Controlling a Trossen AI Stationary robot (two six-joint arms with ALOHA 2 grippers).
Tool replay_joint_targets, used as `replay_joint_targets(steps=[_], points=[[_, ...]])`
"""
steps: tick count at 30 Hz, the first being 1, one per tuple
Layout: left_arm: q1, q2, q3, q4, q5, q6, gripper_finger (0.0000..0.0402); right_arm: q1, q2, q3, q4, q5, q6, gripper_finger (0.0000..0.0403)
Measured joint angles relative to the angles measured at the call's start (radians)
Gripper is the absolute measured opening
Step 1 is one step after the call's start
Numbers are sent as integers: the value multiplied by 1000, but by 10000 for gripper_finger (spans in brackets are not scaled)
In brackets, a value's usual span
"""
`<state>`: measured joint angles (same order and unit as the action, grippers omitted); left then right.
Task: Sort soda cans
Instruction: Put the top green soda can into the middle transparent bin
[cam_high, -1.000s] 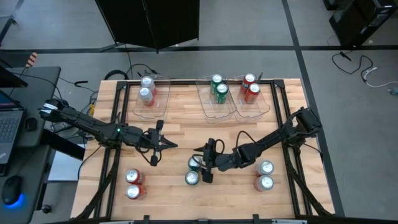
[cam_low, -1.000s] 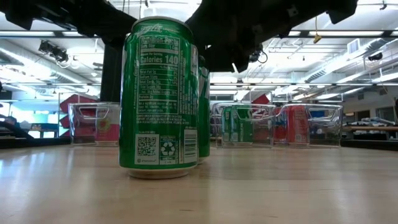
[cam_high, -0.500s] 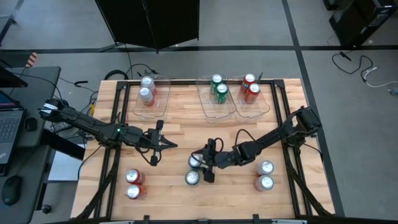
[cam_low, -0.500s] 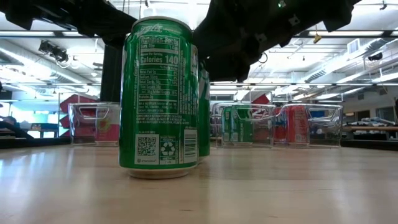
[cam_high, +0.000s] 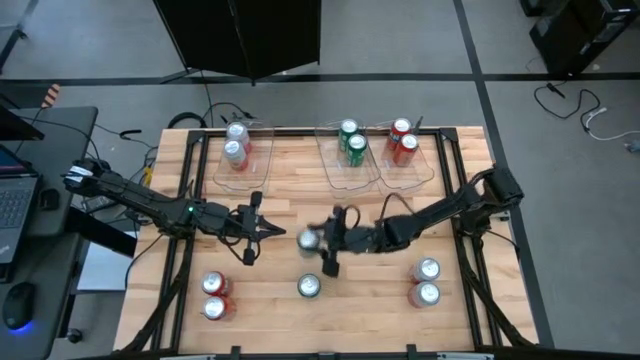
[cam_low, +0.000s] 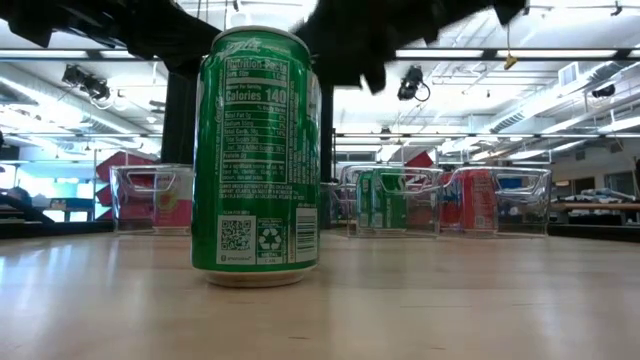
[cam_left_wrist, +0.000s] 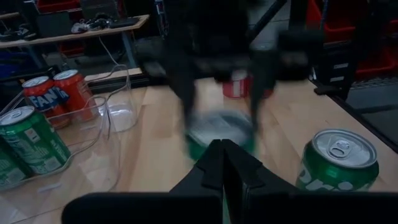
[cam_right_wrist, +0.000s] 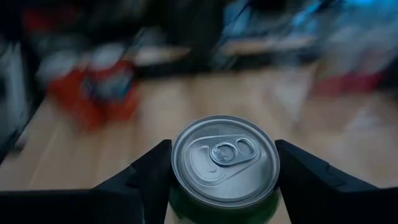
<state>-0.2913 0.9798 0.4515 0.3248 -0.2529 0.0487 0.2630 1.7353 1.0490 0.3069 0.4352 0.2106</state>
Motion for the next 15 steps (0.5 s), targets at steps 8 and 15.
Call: replay_joint_targets(steps=[8,15], points=[[0,0,0,26,-2,0,1,-160,-140,4,-11,235,-60,231],[0,0,0,30,-2,4,1,-356,-116,4,14,247,-64,231]])
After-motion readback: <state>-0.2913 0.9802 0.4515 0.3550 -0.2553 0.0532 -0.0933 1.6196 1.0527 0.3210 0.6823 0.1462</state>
